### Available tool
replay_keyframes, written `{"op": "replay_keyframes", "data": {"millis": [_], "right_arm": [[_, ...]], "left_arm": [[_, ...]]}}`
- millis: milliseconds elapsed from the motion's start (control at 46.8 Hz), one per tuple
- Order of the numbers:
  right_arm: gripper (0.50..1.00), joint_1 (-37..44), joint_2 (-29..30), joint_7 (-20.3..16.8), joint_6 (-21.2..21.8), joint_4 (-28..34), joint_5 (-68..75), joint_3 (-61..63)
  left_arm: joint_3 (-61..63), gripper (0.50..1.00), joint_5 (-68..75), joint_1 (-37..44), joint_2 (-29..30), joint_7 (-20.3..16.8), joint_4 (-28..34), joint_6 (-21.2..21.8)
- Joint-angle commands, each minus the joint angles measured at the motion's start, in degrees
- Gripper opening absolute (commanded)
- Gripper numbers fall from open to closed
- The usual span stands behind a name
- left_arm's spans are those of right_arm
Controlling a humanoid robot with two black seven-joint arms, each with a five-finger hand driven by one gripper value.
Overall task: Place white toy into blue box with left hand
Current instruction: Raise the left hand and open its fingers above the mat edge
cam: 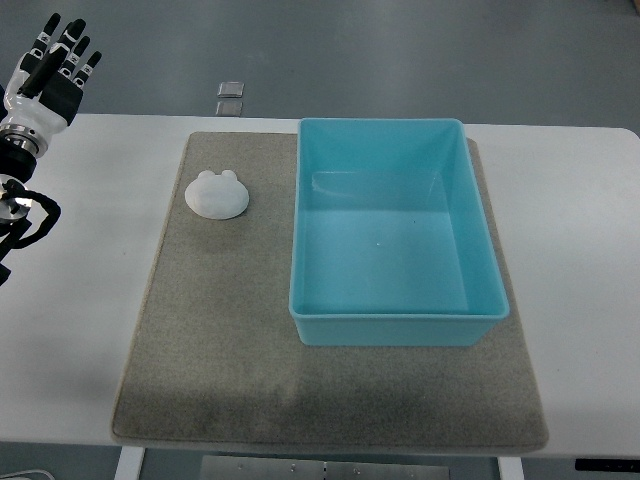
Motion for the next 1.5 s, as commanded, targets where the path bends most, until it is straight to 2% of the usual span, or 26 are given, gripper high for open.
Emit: {"op": "replay_keyframes", "data": {"millis": [0,449,577,662,833,1282,1474], "right_arm": [[0.936,0.0,0.0,0.0,0.0,0.0,0.0,0.0],[0.936,0.0,0.0,0.0,0.0,0.0,0.0,0.0],[0.936,0.0,0.0,0.0,0.0,0.0,0.0,0.0],[0.936,0.0,0.0,0.0,0.0,0.0,0.0,0.0],[0.936,0.0,0.0,0.0,0.0,0.0,0.0,0.0],[0.936,0.0,0.0,0.0,0.0,0.0,0.0,0.0],[0.936,0.0,0.0,0.0,0.0,0.0,0.0,0.0]], "left_arm": [[0.0,0.994,-0.2,0.1,0.0,0.1,0.0,-0.1],[0.2,0.994,-0.4,0.0,-0.4,0.1,-0.2,-0.1],[0.5,0.994,0.3,-0.1,0.1,0.1,-0.4,-1.8],[0.6,0.994,3.0,-0.3,0.2,0.0,-0.3,-3.9],[0.2,0.994,11.7,-0.7,0.2,-0.1,0.1,-3.8],[0.8,0.994,12.5,-1.3,0.6,-0.1,0.1,-4.5],[0.7,0.994,22.1,-1.5,1.5,-0.1,0.1,-7.7]]}}
